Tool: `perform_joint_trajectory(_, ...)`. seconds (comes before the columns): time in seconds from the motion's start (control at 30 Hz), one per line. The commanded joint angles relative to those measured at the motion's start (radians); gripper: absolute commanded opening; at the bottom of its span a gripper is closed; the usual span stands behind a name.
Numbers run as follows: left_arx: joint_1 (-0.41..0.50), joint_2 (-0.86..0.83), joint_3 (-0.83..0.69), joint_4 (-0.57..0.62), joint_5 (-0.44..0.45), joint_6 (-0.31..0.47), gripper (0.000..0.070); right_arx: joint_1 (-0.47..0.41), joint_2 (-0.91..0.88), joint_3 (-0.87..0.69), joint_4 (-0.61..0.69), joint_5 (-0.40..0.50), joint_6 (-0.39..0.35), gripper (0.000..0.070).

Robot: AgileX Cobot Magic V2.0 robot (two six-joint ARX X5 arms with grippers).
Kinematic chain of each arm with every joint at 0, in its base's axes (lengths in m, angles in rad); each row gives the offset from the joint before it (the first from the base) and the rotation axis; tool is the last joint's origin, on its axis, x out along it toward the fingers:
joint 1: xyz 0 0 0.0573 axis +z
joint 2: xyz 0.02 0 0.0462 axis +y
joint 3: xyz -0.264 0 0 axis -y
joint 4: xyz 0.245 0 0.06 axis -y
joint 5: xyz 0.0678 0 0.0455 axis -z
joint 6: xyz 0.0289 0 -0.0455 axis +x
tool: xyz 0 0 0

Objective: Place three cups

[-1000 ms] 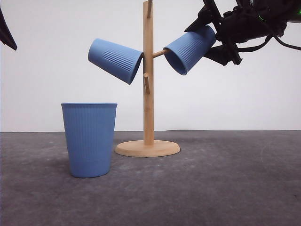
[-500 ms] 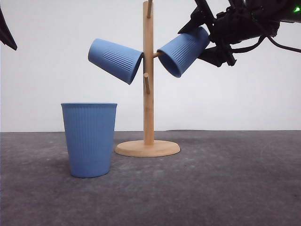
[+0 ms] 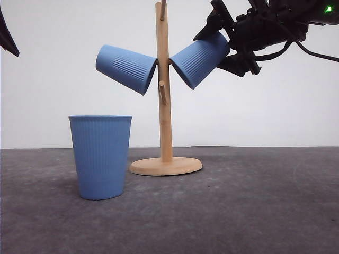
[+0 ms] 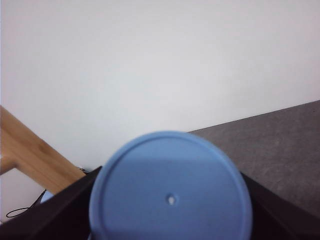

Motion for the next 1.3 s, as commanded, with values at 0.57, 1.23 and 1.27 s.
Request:
perform_joint_trajectory(0.57, -0.001, 0.006, 0.011, 0.011, -0.001, 0.002, 0.0422, -0.009, 0.014, 0.018, -0.001, -0.035, -0.02, 0.0553)
perform_joint_trajectory(1.23, -0.001, 0.006, 0.011, 0.01, -0.001, 0.002, 0.0422, -0.237, -0.095, 0.017, -0.147, -0.246, -0.082, 0.0523)
perform_joint_trajectory(1.27, -0.001, 0.006, 0.011, 0.01, -0.001, 0.002, 0.0422, -0.252, -0.116, 0.017, -0.196, -0.255, -0.114, 0.0507)
